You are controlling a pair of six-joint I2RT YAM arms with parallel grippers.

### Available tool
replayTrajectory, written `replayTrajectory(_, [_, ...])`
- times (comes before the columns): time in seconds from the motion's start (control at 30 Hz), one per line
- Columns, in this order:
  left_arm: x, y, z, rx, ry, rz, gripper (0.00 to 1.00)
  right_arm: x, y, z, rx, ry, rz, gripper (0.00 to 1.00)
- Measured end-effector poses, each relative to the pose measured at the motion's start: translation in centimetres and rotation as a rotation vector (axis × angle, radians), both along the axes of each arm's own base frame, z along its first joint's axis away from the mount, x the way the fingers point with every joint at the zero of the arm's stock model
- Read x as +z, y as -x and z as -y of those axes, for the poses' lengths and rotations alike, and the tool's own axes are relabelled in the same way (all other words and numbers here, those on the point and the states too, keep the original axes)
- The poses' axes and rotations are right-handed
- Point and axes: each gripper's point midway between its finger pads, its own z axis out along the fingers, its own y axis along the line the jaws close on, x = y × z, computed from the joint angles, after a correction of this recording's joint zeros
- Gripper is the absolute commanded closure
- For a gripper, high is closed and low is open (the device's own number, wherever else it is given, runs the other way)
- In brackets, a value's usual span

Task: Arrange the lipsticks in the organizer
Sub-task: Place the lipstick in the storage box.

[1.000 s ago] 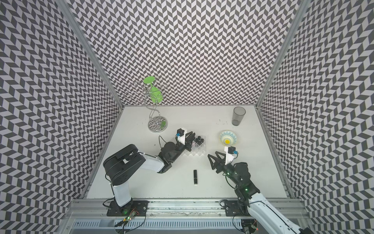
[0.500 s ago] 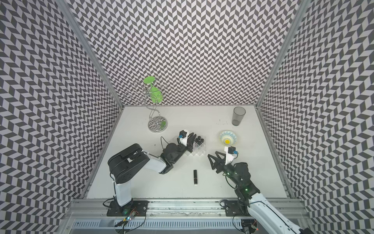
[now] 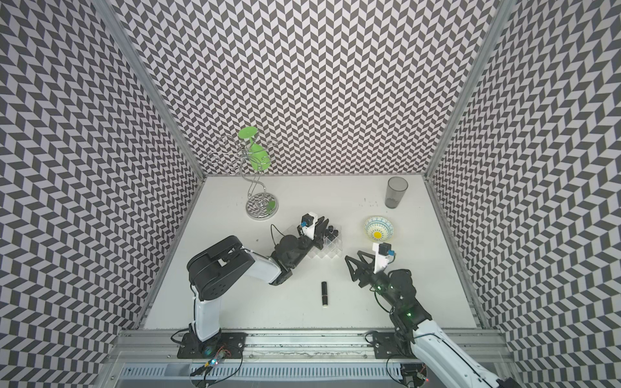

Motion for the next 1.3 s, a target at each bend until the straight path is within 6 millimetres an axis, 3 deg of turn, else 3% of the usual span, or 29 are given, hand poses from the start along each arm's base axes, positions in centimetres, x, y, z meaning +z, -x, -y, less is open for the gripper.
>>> replayTrajectory(0.1, [-1.0,-0.3,0.4,0.006,-0.03,0.002,0.97,0.0,0.0,0.0,0.0,0.0,0.0,0.32])
replayTrajectory(0.27, [0.0,-1.3,1.9,0.003,-0.033,0.062,0.98,-0.1,0.0,0.0,0.0,0.002,-0.002,0.32])
replayTrajectory(0.47, [-1.2,-1.4,2.4,0.011,-0.077,0.093,1.0,-0.1,0.0,0.0,0.0,0.002,-0.003,0.32])
replayTrajectory(0.73, [-0.9,-2.6,3.6,0.033,-0.084,0.138,1.0,-0.1,0.0,0.0,0.0,0.001,-0.002,0.32])
replayTrajectory(0.93, [-1.9,-3.1,3.3,0.07,-0.101,0.133,1.0,-0.1,0.0,0.0,0.0,0.002,-0.002,0.32])
replayTrajectory(1.3, [-2.0,-3.3,3.0,0.091,-0.106,0.136,0.95,-0.1,0.0,0.0,0.0,0.002,-0.001,0.32])
